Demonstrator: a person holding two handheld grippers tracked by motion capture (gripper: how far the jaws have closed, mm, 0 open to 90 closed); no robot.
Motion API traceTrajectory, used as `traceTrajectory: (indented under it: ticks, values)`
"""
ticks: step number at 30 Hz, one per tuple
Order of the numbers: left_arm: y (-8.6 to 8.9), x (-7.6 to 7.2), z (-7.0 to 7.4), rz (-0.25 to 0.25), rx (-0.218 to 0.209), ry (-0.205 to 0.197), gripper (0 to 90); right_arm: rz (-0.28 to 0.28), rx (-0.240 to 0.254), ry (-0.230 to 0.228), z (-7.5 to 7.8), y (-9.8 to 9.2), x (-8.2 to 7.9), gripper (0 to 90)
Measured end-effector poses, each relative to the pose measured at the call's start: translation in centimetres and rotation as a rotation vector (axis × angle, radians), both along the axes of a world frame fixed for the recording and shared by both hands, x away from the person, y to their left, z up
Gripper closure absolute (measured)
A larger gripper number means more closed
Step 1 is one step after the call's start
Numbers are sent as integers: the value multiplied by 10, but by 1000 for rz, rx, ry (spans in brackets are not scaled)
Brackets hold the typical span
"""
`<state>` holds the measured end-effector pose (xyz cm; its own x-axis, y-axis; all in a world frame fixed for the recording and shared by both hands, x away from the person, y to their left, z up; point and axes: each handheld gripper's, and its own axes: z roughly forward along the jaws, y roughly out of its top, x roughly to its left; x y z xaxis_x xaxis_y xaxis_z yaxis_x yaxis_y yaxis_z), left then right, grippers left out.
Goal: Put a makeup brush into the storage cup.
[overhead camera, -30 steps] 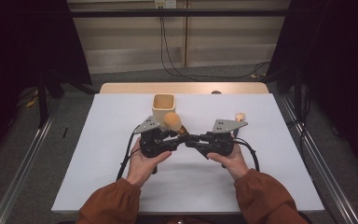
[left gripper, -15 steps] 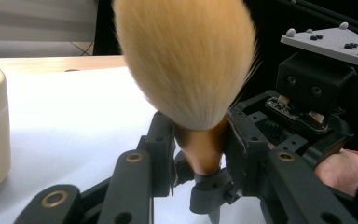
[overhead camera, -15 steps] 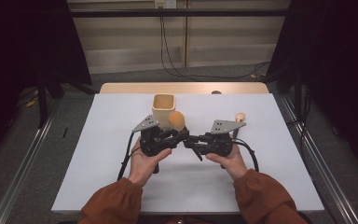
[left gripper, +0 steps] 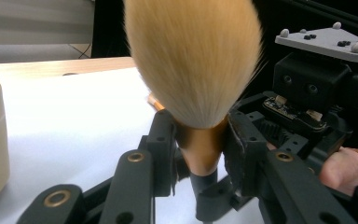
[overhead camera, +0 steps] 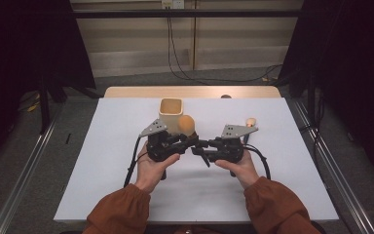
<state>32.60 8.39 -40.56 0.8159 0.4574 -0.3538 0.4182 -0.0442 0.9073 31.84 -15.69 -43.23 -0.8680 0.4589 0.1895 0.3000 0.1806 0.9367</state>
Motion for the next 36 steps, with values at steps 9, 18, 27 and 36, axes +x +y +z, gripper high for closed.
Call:
traceTrajectory:
  ticks: [9,18,27,36]
  values:
    - [0,0,0,12,21,-12,662,-22,-7,1,0,0,0,400]
    - [3,2,1,25,40,-23,663,-48,-27,-6,1,-2,0,235]
    - [11,3,4,29,47,-31,663,-82,-20,15,3,-5,0,65]
    - [17,4,9,33,53,-34,663,-134,-18,1,5,-11,-3,0]
